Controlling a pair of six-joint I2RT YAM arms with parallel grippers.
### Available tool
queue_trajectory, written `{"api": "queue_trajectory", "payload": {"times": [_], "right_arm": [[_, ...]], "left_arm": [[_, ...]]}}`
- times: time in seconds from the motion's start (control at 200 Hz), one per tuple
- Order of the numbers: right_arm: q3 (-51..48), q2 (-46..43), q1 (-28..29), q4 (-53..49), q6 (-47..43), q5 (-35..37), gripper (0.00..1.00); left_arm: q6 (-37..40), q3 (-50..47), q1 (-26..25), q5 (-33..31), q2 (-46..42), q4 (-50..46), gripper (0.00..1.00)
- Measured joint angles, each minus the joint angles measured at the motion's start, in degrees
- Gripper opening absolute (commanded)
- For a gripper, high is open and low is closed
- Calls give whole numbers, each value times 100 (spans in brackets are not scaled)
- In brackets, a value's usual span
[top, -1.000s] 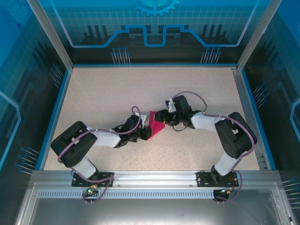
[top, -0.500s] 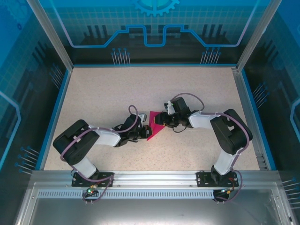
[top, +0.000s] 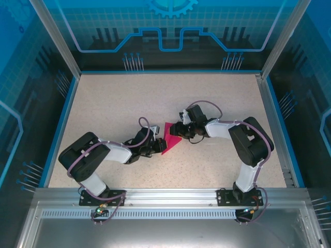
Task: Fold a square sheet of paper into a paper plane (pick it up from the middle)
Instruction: Fourth fold the wing at the center of the table.
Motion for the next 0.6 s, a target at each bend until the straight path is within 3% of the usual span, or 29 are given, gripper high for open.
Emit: {"api": "queue_trajectory", "payload": {"times": [0.435, 0.6], "right_arm": [[160, 175, 26, -212, 13, 87, 53], [262, 208, 74, -317, 9, 184, 55]], "left_arm": [[-138, -37, 15, 59, 129, 205, 11], [-188, -39, 31, 103, 138, 227, 15]]}}
